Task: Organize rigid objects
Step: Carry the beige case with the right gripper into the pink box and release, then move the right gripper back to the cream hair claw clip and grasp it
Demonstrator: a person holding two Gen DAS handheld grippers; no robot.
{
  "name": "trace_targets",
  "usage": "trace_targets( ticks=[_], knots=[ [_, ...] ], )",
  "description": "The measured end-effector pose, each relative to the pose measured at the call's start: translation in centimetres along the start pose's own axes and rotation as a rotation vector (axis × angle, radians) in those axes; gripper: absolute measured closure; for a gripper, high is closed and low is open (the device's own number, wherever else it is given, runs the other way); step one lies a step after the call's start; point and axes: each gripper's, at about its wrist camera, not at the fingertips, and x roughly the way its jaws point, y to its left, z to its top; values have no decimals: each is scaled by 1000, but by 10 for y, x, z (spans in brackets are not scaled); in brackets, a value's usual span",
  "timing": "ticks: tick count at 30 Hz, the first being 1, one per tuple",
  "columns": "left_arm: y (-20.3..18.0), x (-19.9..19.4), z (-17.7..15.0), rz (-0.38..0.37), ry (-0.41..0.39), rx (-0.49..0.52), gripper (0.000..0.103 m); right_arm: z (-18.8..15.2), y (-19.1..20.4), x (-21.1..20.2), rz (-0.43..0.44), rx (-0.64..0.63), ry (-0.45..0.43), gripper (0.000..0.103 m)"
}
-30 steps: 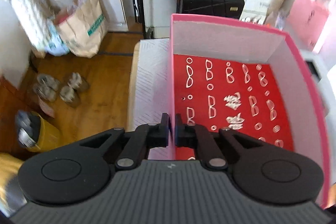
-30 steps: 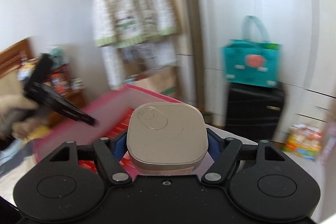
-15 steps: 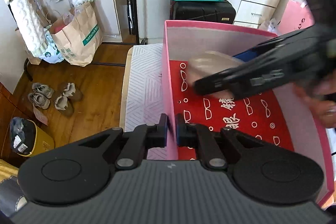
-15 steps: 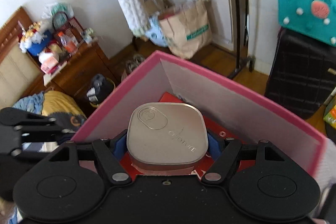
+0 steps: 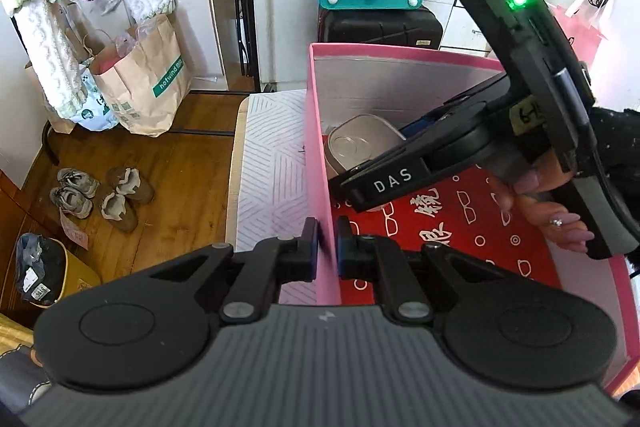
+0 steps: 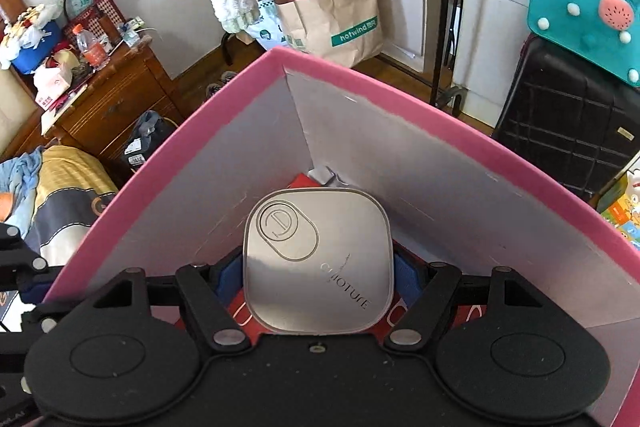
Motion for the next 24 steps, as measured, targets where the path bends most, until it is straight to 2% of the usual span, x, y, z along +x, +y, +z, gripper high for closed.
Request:
trace_targets(
  ticks=[3, 6, 9, 19, 24],
  knots=[
    [-3, -1, -2, 5, 0, 23, 95, -1, -1, -19, 8, 30, -23, 21],
    [-7, 0, 0, 17, 12, 57, 95, -2, 0, -50, 76, 49, -79, 21],
    [-7, 0, 2, 16, 18, 72, 95, -10, 0, -83, 79, 60, -143, 21],
    [-11, -3, -3, 23, 1, 116, 95, -84, -20, -182, 24, 104, -387, 20],
    [-12, -3, -5, 35, -7, 124, 95, -106, -25, -213, -49, 107, -495, 20]
  ],
)
